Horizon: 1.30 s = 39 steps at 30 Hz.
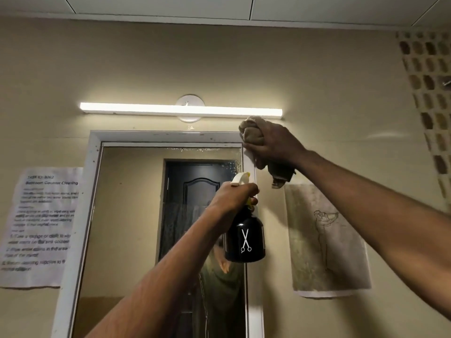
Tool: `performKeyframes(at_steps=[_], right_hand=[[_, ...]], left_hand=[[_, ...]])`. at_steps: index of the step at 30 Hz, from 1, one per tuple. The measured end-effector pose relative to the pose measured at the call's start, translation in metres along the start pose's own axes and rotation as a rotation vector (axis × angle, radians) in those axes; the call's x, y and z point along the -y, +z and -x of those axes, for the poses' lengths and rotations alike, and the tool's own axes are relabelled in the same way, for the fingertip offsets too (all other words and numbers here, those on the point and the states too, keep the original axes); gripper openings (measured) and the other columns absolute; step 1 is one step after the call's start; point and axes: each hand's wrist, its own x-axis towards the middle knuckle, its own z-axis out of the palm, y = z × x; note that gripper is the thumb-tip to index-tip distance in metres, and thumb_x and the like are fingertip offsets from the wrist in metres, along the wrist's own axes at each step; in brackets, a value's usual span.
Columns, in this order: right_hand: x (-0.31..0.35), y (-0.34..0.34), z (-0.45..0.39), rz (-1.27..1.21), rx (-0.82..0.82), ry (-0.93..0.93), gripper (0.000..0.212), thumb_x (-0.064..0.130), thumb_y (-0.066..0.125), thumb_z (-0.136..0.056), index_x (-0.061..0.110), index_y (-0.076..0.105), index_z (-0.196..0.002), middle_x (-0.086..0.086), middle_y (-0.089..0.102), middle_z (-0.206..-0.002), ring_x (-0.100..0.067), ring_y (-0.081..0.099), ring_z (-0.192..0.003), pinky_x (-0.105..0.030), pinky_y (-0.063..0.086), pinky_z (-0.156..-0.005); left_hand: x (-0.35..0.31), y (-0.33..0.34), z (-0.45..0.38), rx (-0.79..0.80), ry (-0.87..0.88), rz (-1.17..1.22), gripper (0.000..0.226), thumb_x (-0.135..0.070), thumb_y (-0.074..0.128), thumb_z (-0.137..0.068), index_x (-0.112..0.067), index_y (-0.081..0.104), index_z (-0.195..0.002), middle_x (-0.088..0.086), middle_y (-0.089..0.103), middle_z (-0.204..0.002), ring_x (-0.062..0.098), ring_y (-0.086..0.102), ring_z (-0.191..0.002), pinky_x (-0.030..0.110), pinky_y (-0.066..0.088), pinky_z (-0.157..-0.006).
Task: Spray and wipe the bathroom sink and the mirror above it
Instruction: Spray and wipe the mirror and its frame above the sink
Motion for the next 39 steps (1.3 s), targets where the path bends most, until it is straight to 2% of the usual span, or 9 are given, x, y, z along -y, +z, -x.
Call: performKeyframes(at_steps=[5,9,14,19,24,27,30,34,39], right_hand=[[0.009,0.024,0.065,-0.009,0.05,-0.119,0.059,0.045,0.058,-0.082,0.02,0.044,-0.135,-0.012,0.063,-0.115,-0.03,0.064,-0.087,-0.032,0.051,-0.07],[0.007,0.017,0.044,-0.017,0.032,-0.045,0.053,0.039,0.062,-0.087,0.021,0.045,-0.134,-0.015,0.064,-0.111,-0.031,0.063,-0.085,-0.029,0.044,-0.068],[0.003,0.009,0.02,-0.085,-0.021,0.009,0.05,0.038,0.064,-0.087,0.018,0.047,-0.129,-0.015,0.065,-0.11,-0.029,0.062,-0.089,-0.024,0.036,-0.071],[0.004,0.023,0.072,-0.166,0.037,-0.016,0.059,0.041,0.061,-0.082,0.016,0.045,-0.133,-0.017,0.065,-0.102,-0.018,0.056,-0.072,-0.017,0.037,-0.059],[0.007,0.028,0.112,-0.161,0.198,-0.072,0.064,0.048,0.059,-0.079,0.018,0.045,-0.135,-0.013,0.065,-0.106,-0.015,0.056,-0.075,-0.022,0.042,-0.065],[0.006,0.017,0.08,-0.111,0.085,-0.035,0.061,0.043,0.059,-0.081,0.017,0.046,-0.134,-0.018,0.065,-0.102,-0.023,0.057,-0.074,-0.026,0.039,-0.066],[0.006,0.015,0.058,-0.093,-0.009,0.014,0.058,0.046,0.059,-0.08,0.02,0.048,-0.13,-0.018,0.065,-0.104,-0.031,0.062,-0.083,-0.029,0.042,-0.068],[0.018,0.034,0.112,-0.145,0.124,-0.056,0.059,0.034,0.067,-0.081,0.017,0.047,-0.134,-0.017,0.066,-0.103,-0.027,0.063,-0.076,-0.028,0.048,-0.066],[0.028,0.031,0.127,-0.126,0.211,-0.133,0.057,0.028,0.068,-0.084,0.013,0.047,-0.135,-0.016,0.064,-0.112,-0.026,0.062,-0.083,-0.029,0.047,-0.069]], left_hand=[[0.012,-0.003,0.011,0.003,-0.037,0.001,0.011,-0.016,0.058,-0.09,-0.005,0.061,-0.088,0.015,0.062,-0.084,0.021,0.058,-0.07,0.026,0.049,-0.063],[0.023,-0.005,0.016,0.035,-0.059,0.018,0.021,-0.018,0.063,-0.086,-0.003,0.062,-0.1,0.013,0.065,-0.086,0.019,0.061,-0.07,0.027,0.052,-0.064],[0.031,0.001,0.014,-0.122,-0.008,-0.083,0.029,-0.025,0.061,-0.083,-0.002,0.063,-0.1,0.008,0.067,-0.073,0.02,0.062,-0.061,0.031,0.054,-0.065],[0.033,0.004,0.027,-0.053,-0.01,0.032,0.008,-0.014,0.062,-0.086,-0.007,0.061,-0.09,0.011,0.062,-0.077,0.02,0.057,-0.071,0.03,0.049,-0.067],[0.039,0.001,0.033,-0.098,-0.003,-0.013,0.009,-0.015,0.06,-0.086,-0.007,0.061,-0.085,0.01,0.063,-0.075,0.023,0.058,-0.071,0.036,0.051,-0.072],[0.039,0.002,0.036,-0.049,-0.001,0.01,0.01,-0.015,0.062,-0.086,-0.006,0.061,-0.089,0.01,0.062,-0.076,0.024,0.056,-0.074,0.035,0.049,-0.072],[0.043,0.006,0.04,-0.025,0.002,-0.008,0.007,-0.013,0.06,-0.088,-0.007,0.06,-0.091,0.012,0.06,-0.077,0.021,0.054,-0.069,0.028,0.047,-0.063],[0.061,0.01,0.048,-0.058,-0.049,-0.015,0.007,-0.014,0.059,-0.087,-0.007,0.061,-0.09,0.011,0.06,-0.073,0.018,0.056,-0.058,0.021,0.048,-0.049],[0.075,0.016,0.059,-0.012,0.026,-0.066,0.003,-0.01,0.059,-0.084,-0.013,0.06,-0.083,0.01,0.061,-0.075,0.021,0.057,-0.072,0.03,0.047,-0.064]])
